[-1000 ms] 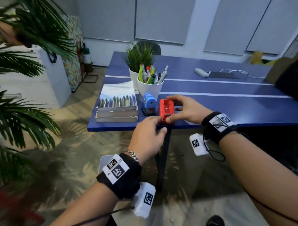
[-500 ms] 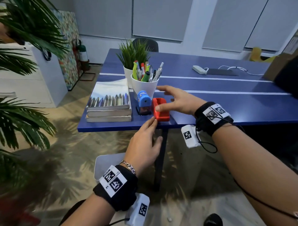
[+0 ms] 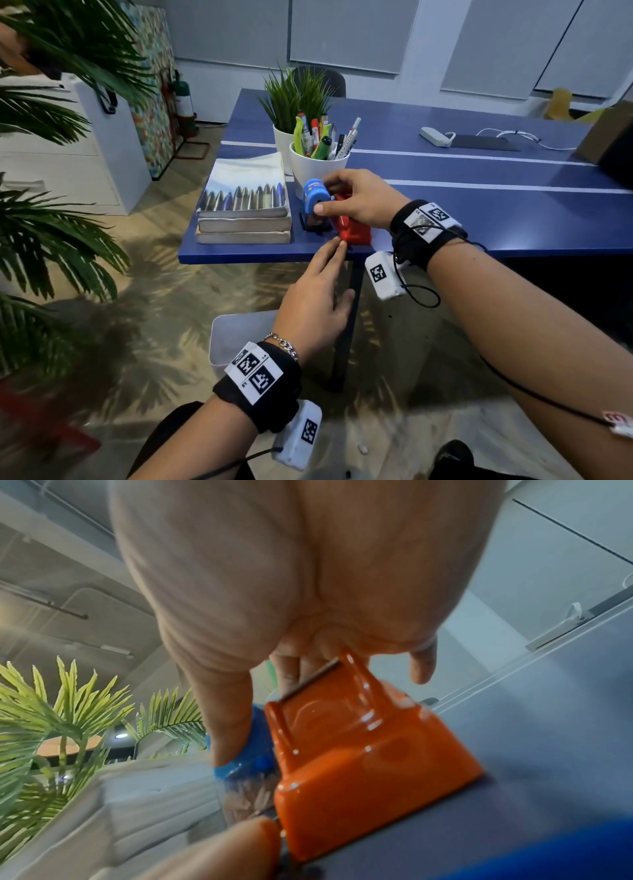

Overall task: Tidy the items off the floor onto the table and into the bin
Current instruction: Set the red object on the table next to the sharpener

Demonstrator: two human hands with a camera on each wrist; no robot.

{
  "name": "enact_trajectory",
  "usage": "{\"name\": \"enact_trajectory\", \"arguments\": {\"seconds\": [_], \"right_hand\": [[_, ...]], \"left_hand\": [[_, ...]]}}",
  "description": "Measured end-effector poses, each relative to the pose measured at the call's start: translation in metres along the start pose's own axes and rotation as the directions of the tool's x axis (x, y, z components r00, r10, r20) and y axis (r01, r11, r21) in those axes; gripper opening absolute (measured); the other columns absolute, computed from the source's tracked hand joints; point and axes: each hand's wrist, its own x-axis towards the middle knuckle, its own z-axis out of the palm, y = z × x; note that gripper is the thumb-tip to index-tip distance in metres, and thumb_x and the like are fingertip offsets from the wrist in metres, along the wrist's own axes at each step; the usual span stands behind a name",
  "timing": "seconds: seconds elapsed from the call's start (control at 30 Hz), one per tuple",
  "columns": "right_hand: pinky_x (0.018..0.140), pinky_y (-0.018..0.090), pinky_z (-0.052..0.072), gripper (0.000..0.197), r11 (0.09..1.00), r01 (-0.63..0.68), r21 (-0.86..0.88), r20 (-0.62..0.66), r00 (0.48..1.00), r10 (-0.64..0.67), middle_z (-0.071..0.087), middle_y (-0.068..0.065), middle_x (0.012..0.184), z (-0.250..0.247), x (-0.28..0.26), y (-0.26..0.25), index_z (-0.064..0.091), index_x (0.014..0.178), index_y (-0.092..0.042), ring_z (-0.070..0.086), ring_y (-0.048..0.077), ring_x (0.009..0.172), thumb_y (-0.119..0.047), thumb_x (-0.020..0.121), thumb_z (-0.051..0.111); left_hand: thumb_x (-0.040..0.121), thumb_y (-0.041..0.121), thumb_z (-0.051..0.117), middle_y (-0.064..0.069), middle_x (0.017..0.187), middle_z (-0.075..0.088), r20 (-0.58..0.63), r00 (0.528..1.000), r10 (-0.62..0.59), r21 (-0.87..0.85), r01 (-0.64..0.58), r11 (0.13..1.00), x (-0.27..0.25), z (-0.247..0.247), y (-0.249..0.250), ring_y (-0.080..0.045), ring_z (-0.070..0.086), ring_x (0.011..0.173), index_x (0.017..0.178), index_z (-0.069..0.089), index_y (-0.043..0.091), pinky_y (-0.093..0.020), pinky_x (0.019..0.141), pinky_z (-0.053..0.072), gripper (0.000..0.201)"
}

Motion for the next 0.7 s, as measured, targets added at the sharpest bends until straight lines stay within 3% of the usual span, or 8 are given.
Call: {"name": "enact_trajectory", "arguments": {"seconds": [0.17, 0.3, 0.4, 0.5, 0.57, 0.6, 0.63, 0.7], "right_hand": [[0.107, 0.043, 0.054, 0.075, 1.0, -0.009, 0.017, -0.013, 1.0, 0.01, 0.076, -0.005, 0.12, 0.005, -0.005, -0.002, 0.067, 0.131, -0.018, 0.071, 0.01, 0.114, -0.056, 0.07, 0.085], [0.12, 0.035, 0.039, 0.097, 0.994, -0.061, 0.091, 0.053, 0.997, 0.056, 0.053, 0.001, 0.154, -0.016, -0.016, 0.001, 0.042, 0.156, -0.014, 0.049, 0.013, 0.142, -0.038, 0.076, 0.092], [0.117, 0.034, 0.042, 0.098, 0.956, -0.162, 0.245, 0.185, 0.976, 0.118, 0.05, 0.002, 0.154, -0.033, -0.03, 0.02, 0.039, 0.157, -0.015, 0.049, 0.018, 0.142, -0.011, 0.074, 0.091], [0.116, 0.034, 0.044, 0.105, 0.968, -0.195, 0.16, 0.262, 0.953, 0.149, 0.055, 0.001, 0.147, -0.032, -0.034, 0.034, 0.04, 0.156, -0.017, 0.054, 0.016, 0.136, -0.006, 0.066, 0.094], [0.116, 0.033, 0.044, 0.101, 0.969, -0.187, 0.163, 0.262, 0.955, 0.14, 0.057, 0.001, 0.146, -0.032, -0.033, 0.036, 0.04, 0.156, -0.017, 0.054, 0.016, 0.136, -0.002, 0.071, 0.092], [0.115, 0.031, 0.043, 0.099, 0.967, -0.184, 0.177, 0.259, 0.956, 0.135, 0.057, 0.001, 0.146, -0.033, -0.033, 0.036, 0.04, 0.156, -0.017, 0.055, 0.015, 0.135, -0.002, 0.073, 0.091], [0.114, 0.03, 0.044, 0.099, 0.964, -0.182, 0.195, 0.257, 0.958, 0.129, 0.057, 0.0, 0.146, -0.033, -0.034, 0.037, 0.04, 0.157, -0.017, 0.055, 0.013, 0.135, -0.003, 0.073, 0.091], [0.11, 0.024, 0.046, 0.099, 0.961, -0.176, 0.213, 0.265, 0.957, 0.117, 0.057, 0.0, 0.147, -0.033, -0.035, 0.038, 0.038, 0.158, -0.016, 0.056, 0.007, 0.131, -0.005, 0.075, 0.09]], "left_hand": [[0.093, 0.035, 0.062, 0.028, 0.162, 0.008, -0.009, 1.0, -0.005, -0.01, 0.005, 1.0, 0.001, 0.003, -0.001, -0.016, 0.066, 0.102, 0.159, 0.019, 0.033, -0.034, 0.091, 0.055, 0.078], [0.092, 0.035, 0.063, 0.026, 0.163, 0.01, -0.003, 1.0, 0.007, -0.011, -0.007, 1.0, 0.002, 0.001, -0.003, -0.013, 0.063, 0.108, 0.159, 0.02, 0.033, -0.034, 0.094, 0.053, 0.079], [0.093, 0.035, 0.062, 0.026, 0.163, 0.009, 0.003, 1.0, 0.016, 0.003, -0.017, 1.0, 0.002, 0.0, -0.003, -0.005, 0.063, 0.09, 0.159, 0.02, 0.033, -0.034, 0.089, 0.055, 0.078], [0.093, 0.036, 0.062, 0.027, 0.162, 0.011, -0.011, 1.0, 0.012, 0.004, -0.012, 1.0, 0.001, 0.0, -0.001, -0.001, 0.055, 0.072, 0.158, 0.022, 0.033, -0.032, 0.088, 0.055, 0.076], [0.093, 0.038, 0.061, 0.025, 0.163, 0.013, -0.024, 1.0, 0.017, 0.011, -0.017, 1.0, 0.003, -0.001, 0.0, -0.001, 0.06, 0.083, 0.158, 0.023, 0.033, -0.031, 0.094, 0.053, 0.075], [0.094, 0.038, 0.061, 0.024, 0.163, 0.015, -0.028, 0.999, 0.024, 0.022, -0.023, 0.999, 0.004, -0.002, 0.001, -0.002, 0.062, 0.098, 0.158, 0.024, 0.032, -0.031, 0.098, 0.051, 0.074], [0.094, 0.039, 0.06, 0.022, 0.164, 0.016, -0.029, 0.999, 0.032, 0.035, -0.031, 0.999, 0.006, -0.004, 0.001, -0.004, 0.059, 0.114, 0.158, 0.025, 0.031, -0.03, 0.103, 0.048, 0.074], [0.094, 0.04, 0.059, 0.021, 0.164, 0.019, -0.033, 0.999, 0.042, 0.055, -0.04, 0.998, 0.01, -0.007, 0.003, -0.004, 0.049, 0.131, 0.158, 0.026, 0.029, -0.025, 0.109, 0.041, 0.073]]}}
